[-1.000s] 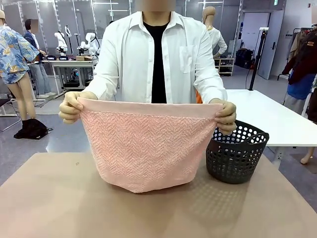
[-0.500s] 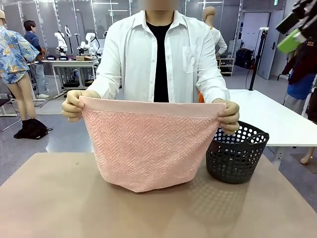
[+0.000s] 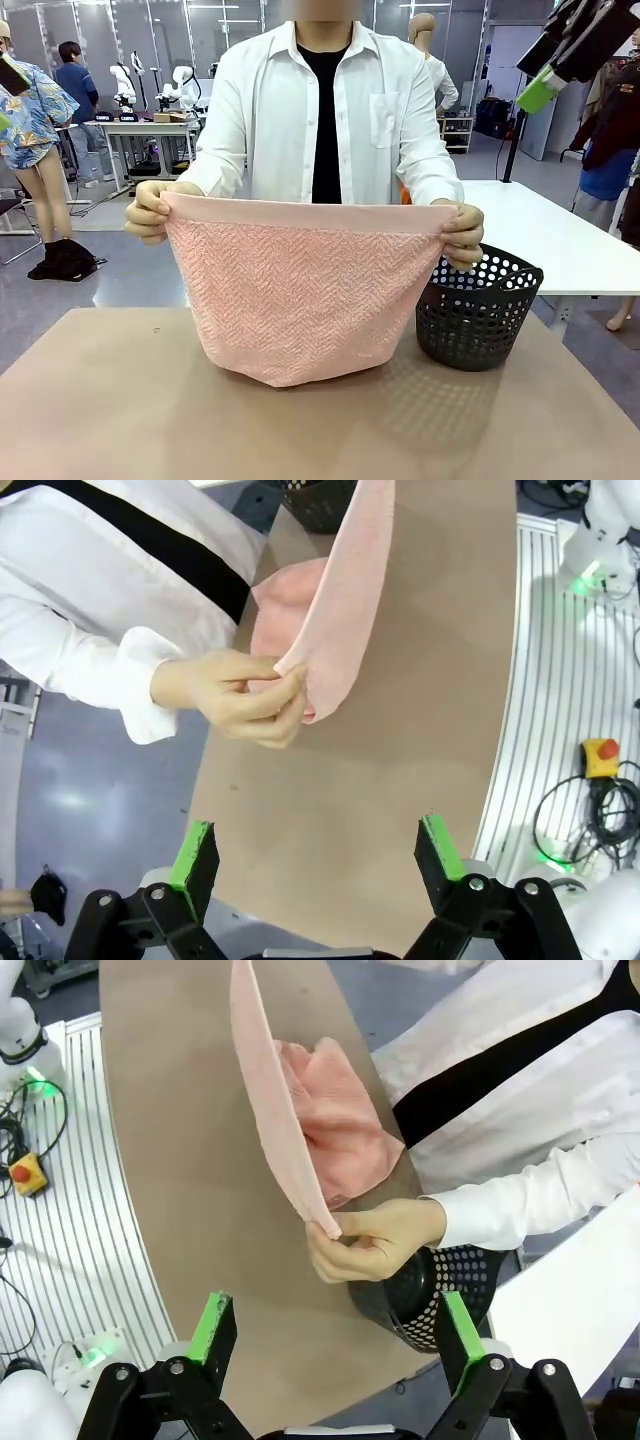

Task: Fold the towel.
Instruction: Grab the top end of the 100 cm Hotel Towel extended by the human.

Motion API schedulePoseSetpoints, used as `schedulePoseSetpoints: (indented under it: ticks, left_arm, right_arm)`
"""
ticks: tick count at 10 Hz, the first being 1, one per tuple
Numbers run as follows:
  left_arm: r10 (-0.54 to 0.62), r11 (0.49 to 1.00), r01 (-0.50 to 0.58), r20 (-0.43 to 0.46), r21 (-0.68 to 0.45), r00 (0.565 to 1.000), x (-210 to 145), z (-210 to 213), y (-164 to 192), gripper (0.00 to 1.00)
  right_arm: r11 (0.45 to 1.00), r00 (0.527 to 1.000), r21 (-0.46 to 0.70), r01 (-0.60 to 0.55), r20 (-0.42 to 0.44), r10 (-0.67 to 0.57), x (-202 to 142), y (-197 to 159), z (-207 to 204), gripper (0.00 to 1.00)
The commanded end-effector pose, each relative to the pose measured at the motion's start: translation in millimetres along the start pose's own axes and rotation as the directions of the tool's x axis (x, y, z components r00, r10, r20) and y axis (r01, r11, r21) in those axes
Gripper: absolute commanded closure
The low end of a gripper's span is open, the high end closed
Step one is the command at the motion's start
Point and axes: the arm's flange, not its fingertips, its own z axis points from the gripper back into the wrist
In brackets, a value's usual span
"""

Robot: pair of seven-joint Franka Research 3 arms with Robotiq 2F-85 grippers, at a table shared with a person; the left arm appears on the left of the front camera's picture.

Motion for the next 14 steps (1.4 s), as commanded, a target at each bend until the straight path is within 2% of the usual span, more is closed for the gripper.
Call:
schedulePoseSetpoints:
  ticks: [1, 5, 6, 7, 9, 12, 14]
  left_arm:
    - [0.0, 1.0, 0.0, -0.006, 0.003, 1.0, 0, 4, -4, 0.0]
    - [-0.003, 1.0, 0.003, 0.003, 0.002, 1.0, 0, 2, -1, 0.0]
    - [-0.126, 0.992, 0.125, -0.024, -0.014, 0.992, 33, -4, 1, 0.0]
    - [-0.167, 0.986, 0.165, -0.067, -0.025, 0.984, 57, -11, 9, 0.0]
    - [-0.185, 0.982, 0.178, -0.124, -0.063, 0.975, 83, -33, 15, 0.0]
    - [-0.222, 0.975, 0.21, -0.217, -0.078, 0.951, 133, -74, 24, 0.0]
    - [-0.218, 0.974, 0.196, -0.243, -0.113, 0.945, 154, -114, 25, 0.0]
  right_arm:
    - [1.0, 0.999, -0.007, -0.03, -0.016, 0.03, -3, 2, -1, 0.0]
    - [1.0, 1.0, 0.004, -0.025, -0.011, 0.025, 0, 1, -1, 0.0]
    - [0.996, 0.992, 0.028, -0.088, -0.086, 0.091, 23, 2, -13, 0.0]
    - [0.993, 0.982, 0.014, -0.12, -0.143, 0.121, 40, 4, -24, 0.0]
    - [0.987, 0.962, 0.039, -0.156, -0.22, 0.161, 50, 9, -43, 0.0]
    - [0.978, 0.945, 0.08, -0.194, -0.253, 0.208, 65, 12, -64, 0.0]
    - [0.978, 0.937, 0.095, -0.188, -0.282, 0.208, 73, 8, -85, 0.0]
